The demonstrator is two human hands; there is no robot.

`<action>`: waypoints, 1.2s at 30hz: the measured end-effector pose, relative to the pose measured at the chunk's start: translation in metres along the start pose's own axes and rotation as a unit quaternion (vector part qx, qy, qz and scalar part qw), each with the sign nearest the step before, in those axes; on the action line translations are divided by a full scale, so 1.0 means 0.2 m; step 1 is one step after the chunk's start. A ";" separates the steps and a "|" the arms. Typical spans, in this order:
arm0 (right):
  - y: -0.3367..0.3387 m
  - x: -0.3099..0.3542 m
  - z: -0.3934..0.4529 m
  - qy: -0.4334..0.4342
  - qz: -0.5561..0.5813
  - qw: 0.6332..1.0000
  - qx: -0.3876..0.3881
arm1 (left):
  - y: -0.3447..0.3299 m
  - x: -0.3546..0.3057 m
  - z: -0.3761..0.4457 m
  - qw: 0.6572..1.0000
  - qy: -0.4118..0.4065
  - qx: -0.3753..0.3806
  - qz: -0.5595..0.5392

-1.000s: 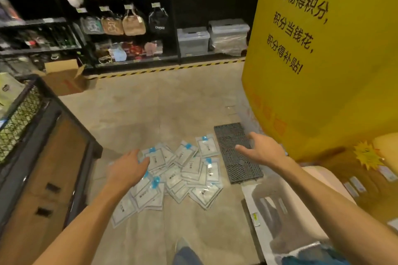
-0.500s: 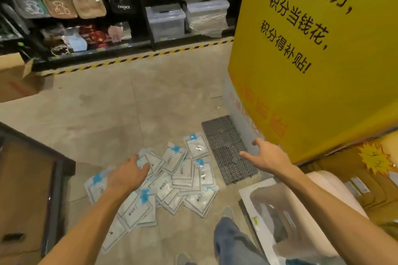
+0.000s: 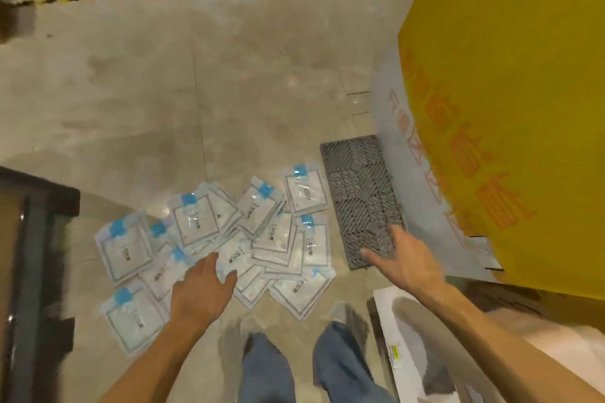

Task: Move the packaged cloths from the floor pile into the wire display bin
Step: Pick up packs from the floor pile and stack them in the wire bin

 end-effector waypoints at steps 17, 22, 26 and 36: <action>-2.24 0.18 1.74 -0.104 0.126 0.984 0.075 | -1.61 0.62 2.09 0.966 0.120 -0.001 -0.228; -2.48 0.21 2.00 -0.136 0.176 0.975 0.024 | -1.81 0.65 2.27 0.963 0.162 -0.117 -0.180; -2.53 0.24 2.05 -0.173 0.255 0.951 0.012 | -1.84 0.72 2.33 0.958 0.132 -0.106 -0.230; -2.56 0.19 1.93 -0.151 0.506 0.846 0.072 | -1.79 0.83 2.10 0.932 0.113 -0.023 -0.345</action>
Point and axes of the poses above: each hand's wrist, its own z-axis towards the middle knuckle, its own y-axis out of the back of the hand, x = y × z, the point moved 4 cm from there along z, towards the middle knuckle, and after that the axes turned 15 degrees about -z, right-handed, at the moved point
